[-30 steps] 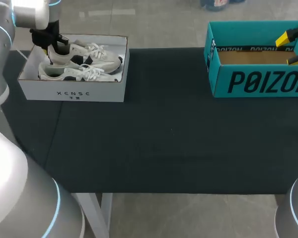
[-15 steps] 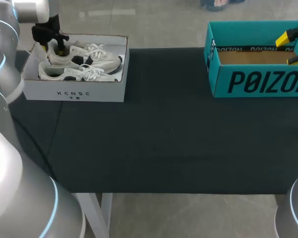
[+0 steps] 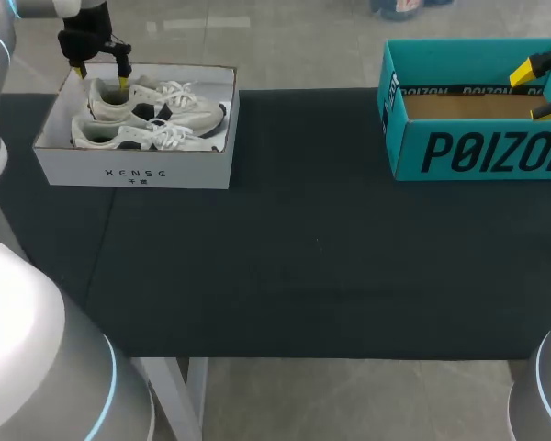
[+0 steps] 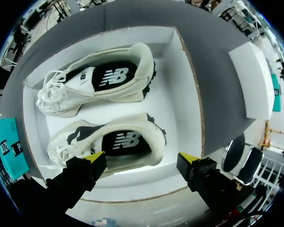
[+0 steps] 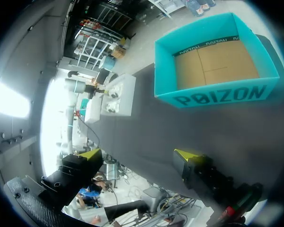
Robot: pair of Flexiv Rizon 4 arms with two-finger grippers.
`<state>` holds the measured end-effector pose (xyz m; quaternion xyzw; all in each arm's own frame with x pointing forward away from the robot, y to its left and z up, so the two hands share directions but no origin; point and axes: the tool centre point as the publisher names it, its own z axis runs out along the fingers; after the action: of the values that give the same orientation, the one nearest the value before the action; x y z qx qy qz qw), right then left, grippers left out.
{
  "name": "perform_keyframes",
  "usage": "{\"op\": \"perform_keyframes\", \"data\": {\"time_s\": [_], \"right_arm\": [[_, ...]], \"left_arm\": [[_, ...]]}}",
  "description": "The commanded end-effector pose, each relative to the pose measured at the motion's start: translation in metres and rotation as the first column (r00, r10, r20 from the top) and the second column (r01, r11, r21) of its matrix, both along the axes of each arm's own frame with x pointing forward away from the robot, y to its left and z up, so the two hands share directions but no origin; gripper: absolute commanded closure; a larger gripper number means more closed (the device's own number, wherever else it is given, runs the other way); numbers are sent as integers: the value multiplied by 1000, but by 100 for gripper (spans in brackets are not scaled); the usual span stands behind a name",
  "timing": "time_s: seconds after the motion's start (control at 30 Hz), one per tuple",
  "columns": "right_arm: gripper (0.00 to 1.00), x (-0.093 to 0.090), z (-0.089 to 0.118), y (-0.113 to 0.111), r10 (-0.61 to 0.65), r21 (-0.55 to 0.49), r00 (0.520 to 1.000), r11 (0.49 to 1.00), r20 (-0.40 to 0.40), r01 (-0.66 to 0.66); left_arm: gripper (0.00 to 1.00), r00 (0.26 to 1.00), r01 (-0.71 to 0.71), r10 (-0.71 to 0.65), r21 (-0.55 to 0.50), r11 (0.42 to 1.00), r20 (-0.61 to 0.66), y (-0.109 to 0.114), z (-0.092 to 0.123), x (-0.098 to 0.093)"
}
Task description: Take the shoe out of the shoebox, open the shoe tongue, remove and reinsert the insole, then place the shoe into the shoebox
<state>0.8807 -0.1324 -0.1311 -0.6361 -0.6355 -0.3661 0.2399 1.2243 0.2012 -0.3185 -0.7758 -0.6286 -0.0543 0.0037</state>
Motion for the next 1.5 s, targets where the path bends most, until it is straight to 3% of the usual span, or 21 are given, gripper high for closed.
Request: {"op": "perform_keyframes", "data": {"time_s": [0.03, 0.43, 0.67, 1.03, 1.27, 1.5], "right_arm": [[0, 0, 0, 0, 0, -2, 1000, 1000, -1, 0], [0, 0, 0, 0, 0, -2, 1000, 1000, -1, 0], [0, 0, 0, 0, 0, -2, 1000, 1000, -1, 0], [0, 0, 0, 0, 0, -2, 1000, 1000, -1, 0], [0, 0, 0, 0, 0, -2, 1000, 1000, -1, 0], [0, 0, 0, 0, 0, -2, 1000, 1000, -1, 0]], "left_arm": [[0, 981, -8, 8, 2, 1000, 193, 6, 15, -91], [0, 980, -55, 69, -82, 995, 184, 22, 12, -136], [0, 984, -65, 77, -78, 995, 161, 28, -1, -147], [0, 983, -101, 113, -83, 991, 147, 37, -23, -143], [0, 986, -93, 104, -84, 992, 134, 31, -18, -137], [0, 989, -115, 123, -99, 988, 79, 27, -19, -142]]}}
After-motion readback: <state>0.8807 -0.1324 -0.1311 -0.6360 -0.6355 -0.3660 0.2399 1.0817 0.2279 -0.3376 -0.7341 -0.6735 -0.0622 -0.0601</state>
